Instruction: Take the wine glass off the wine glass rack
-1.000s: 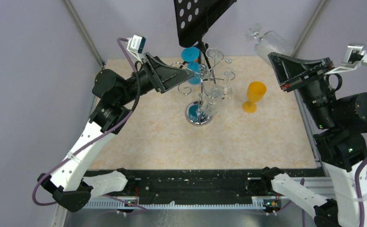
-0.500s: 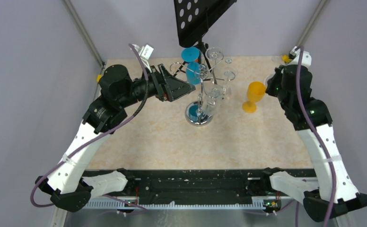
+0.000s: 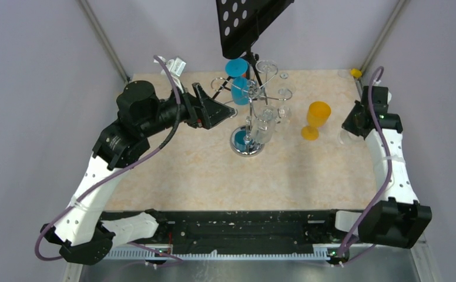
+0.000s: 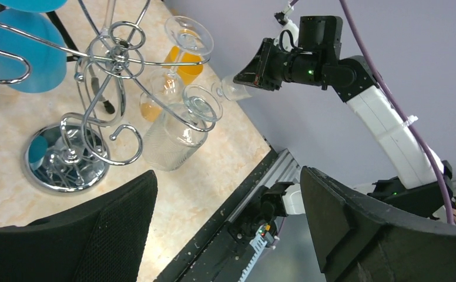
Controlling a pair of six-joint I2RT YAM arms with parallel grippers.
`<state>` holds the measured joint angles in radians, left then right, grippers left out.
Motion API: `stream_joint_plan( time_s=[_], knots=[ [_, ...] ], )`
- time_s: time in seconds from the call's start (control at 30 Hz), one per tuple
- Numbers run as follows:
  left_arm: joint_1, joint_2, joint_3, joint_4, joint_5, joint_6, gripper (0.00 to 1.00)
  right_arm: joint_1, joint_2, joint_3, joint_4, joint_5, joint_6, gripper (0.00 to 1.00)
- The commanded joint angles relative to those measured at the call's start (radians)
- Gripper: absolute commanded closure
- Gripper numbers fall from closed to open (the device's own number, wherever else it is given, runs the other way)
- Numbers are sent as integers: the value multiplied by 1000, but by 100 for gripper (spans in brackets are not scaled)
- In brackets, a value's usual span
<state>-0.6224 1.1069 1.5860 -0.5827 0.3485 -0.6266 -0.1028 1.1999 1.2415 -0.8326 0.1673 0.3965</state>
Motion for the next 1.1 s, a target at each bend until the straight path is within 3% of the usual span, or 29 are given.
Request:
stream_joint_plan(
  time_s=[0.0, 0.33, 0.73, 0.93, 1.07],
  knots=[
    [6, -20, 51, -35, -43, 55, 6, -83, 73, 1, 111, -102, -1, 100],
    [18, 11, 85, -68, -61, 66, 6, -133, 326, 71, 168, -194, -57, 100],
    [41, 46, 109, -66, -53, 71, 6, -135, 459, 148, 197, -215, -121, 100],
    [52, 56, 116, -69, -46, 70, 6, -135, 487, 184, 172, -215, -120, 81],
    [59, 57, 115, -72, -43, 66, 6, -135, 464, 200, 166, -219, -112, 74]
  ],
)
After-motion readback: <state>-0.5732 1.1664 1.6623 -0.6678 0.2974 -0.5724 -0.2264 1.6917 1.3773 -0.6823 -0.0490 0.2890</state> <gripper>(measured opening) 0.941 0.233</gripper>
